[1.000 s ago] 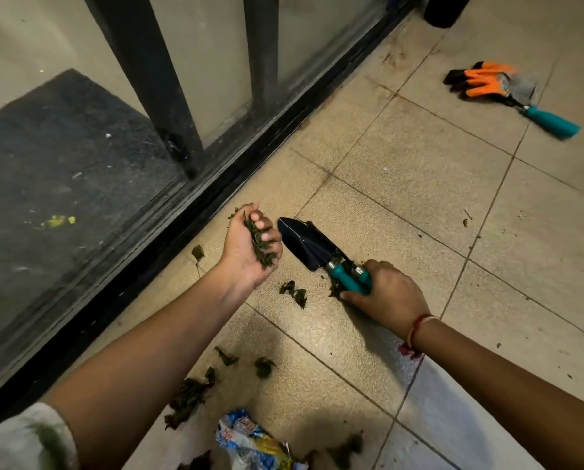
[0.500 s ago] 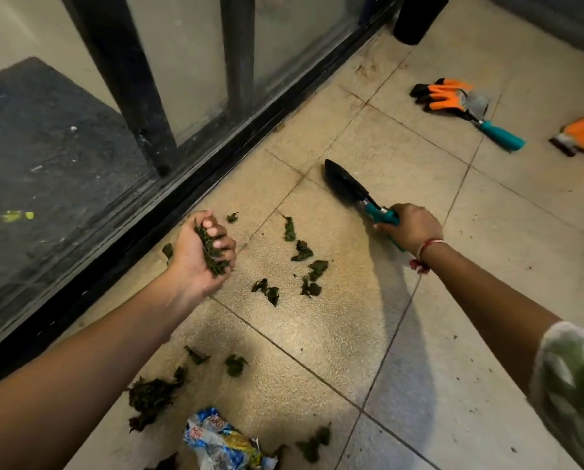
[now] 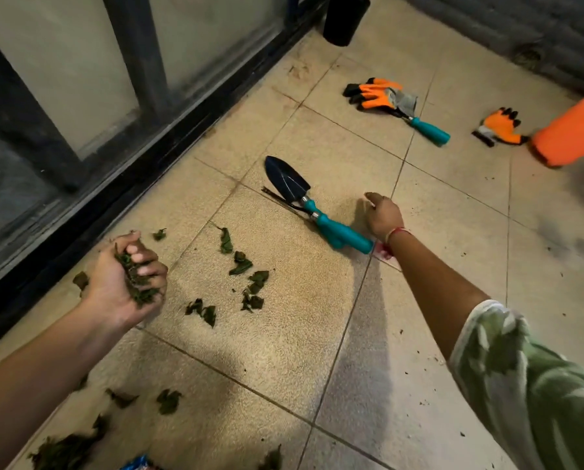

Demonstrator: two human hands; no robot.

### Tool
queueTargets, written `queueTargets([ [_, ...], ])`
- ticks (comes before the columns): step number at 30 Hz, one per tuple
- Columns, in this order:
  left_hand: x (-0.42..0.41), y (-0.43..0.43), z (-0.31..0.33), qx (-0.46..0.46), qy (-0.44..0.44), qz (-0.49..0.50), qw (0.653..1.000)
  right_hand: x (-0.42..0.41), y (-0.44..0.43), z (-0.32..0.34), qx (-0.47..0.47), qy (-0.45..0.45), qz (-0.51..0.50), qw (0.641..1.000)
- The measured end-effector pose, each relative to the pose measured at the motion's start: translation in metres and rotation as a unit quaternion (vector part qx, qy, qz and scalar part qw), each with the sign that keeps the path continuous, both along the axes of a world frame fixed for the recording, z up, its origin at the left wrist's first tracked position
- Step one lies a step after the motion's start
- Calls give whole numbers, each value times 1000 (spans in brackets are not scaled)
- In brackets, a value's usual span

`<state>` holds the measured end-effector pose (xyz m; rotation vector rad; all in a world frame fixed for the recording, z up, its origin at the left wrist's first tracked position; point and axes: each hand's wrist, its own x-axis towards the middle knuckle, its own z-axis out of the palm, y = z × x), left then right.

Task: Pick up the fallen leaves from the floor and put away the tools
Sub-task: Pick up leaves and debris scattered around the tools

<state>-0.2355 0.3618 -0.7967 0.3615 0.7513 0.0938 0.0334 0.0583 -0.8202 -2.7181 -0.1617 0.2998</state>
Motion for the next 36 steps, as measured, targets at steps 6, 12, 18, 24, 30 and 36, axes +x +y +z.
queueTargets([
  [6, 6, -8, -9, -20, 34, -6, 999, -44, -42, -16, -121, 11, 193, 974],
  [12, 9, -19, -13, -46, 47, -18, 998, -164, -57, -20, -29, 15, 181, 983],
  [18, 0, -17, -5, -57, 44, 21, 997, -219, 20, -24, -5, 54, 426, 903],
  [24, -24, 2, 4, -54, 51, 55, 996, -188, 80, -24, 7, 8, 366, 930],
  [30, -47, 13, 0, -86, 32, 102, 991, -224, 109, -37, -39, 26, 451, 891],
  [36, -65, 30, -1, -73, 12, 132, 989, -191, 150, -28, 5, -13, 370, 929],
])
